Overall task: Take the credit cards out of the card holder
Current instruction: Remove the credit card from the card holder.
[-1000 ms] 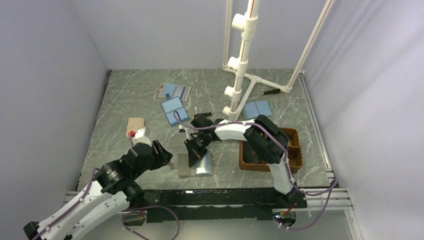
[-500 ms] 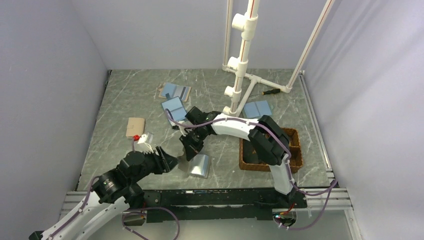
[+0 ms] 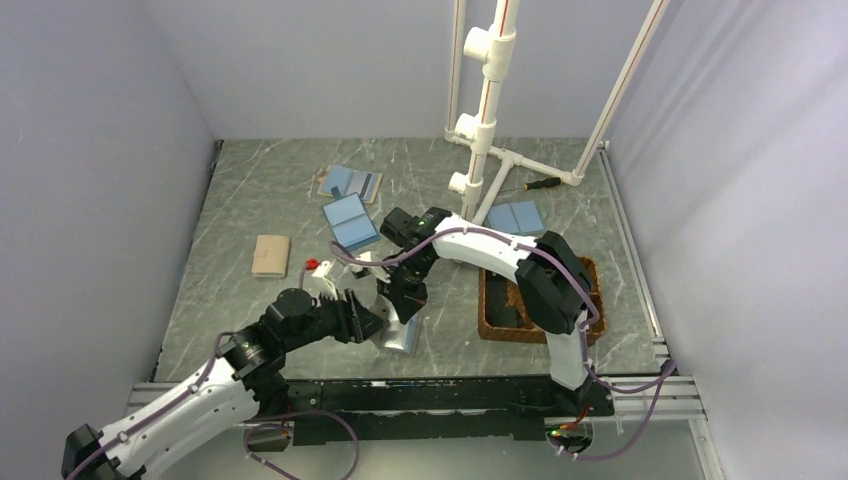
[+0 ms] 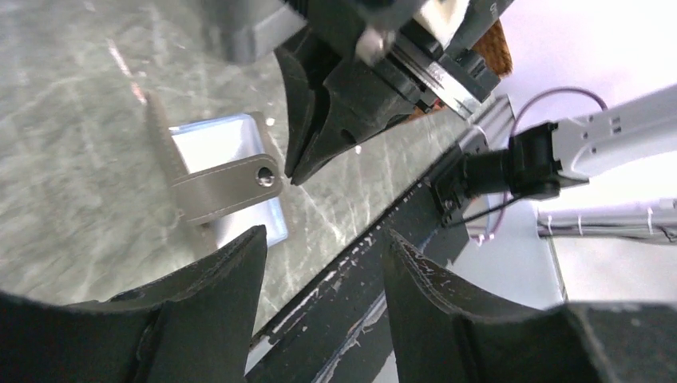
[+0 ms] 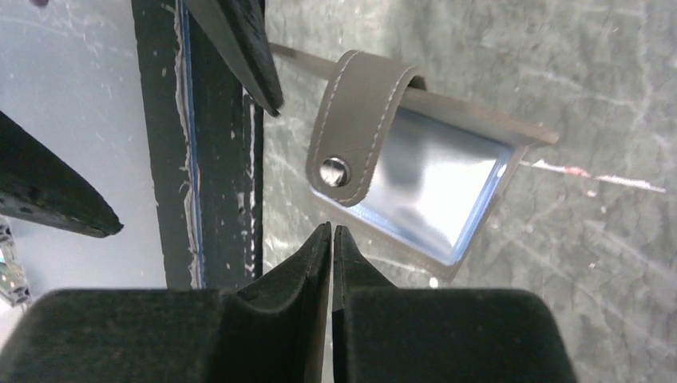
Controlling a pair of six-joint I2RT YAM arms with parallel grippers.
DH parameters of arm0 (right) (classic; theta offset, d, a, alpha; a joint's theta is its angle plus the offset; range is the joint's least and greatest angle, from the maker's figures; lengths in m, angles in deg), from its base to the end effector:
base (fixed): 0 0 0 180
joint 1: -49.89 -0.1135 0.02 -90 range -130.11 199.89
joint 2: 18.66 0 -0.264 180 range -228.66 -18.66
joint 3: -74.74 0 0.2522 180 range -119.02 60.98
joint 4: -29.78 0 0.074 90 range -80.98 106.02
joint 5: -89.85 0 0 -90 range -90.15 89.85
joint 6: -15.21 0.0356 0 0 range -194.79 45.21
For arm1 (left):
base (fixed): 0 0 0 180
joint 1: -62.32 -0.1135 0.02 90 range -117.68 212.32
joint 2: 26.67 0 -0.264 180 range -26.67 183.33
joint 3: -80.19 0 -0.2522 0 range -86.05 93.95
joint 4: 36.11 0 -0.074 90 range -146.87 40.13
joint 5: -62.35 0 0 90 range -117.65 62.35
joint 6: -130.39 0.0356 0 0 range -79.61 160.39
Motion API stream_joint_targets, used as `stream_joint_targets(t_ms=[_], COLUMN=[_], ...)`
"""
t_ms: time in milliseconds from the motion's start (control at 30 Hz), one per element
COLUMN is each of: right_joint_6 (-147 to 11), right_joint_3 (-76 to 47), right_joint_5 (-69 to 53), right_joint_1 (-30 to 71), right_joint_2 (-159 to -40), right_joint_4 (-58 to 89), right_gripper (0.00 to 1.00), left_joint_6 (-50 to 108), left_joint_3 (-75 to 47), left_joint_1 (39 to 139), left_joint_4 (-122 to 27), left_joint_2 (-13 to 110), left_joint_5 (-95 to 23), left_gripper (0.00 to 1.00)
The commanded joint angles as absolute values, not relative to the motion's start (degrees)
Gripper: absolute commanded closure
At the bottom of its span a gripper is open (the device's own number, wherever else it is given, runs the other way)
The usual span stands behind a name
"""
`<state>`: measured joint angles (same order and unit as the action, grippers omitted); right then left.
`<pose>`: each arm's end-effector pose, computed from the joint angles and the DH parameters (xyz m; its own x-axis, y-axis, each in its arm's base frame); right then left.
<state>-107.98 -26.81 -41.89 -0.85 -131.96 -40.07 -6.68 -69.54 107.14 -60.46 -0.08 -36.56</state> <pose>0.2259 0.3139 0.2051 -0.1740 -0.8583 -0.4828 -0.8777 -0.0872 0.4712 0.0938 -0.1010 0.2093 -0.7557 -0.2688 -0.5972 0.3610 0.5899 -0.7223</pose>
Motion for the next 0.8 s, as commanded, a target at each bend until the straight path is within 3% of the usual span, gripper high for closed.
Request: stream_joint_targets(t_ms=[0,233,500,767], right_joint_6=[-114.06,-111.5,-109.63,-111.51], right_joint_3=[-25.31,-26.29,-25.5,-23.66], right_joint_5=[-40.56,-40.48,-34.68,-35.41], right_joint_1=[-0.91,-0.99,-0.67,-0.56], right_joint_2=[-125.68,-127.91,-124.88,-120.78], right_joint_4=[-43.14,-42.1,-40.17,-40.9], right_gripper=[0.92,0.92,0.92,0.92], left_joint_6=[-2.56,-0.42,0.94,-1.22], left_joint_3=[-67.89,-66.14,-65.89,-68.29], left_joint_1=[106.94,107.09,107.32,107.32], left_joint_4=[-47.31,-45.08,-56.63,-57.35], left_joint_2=[5.94,13.79,19.71,18.86], left_joint_5=[-47.9,-53.79,-41.99,-31.72], left_gripper=[0.4,0.39,0.38,0.36])
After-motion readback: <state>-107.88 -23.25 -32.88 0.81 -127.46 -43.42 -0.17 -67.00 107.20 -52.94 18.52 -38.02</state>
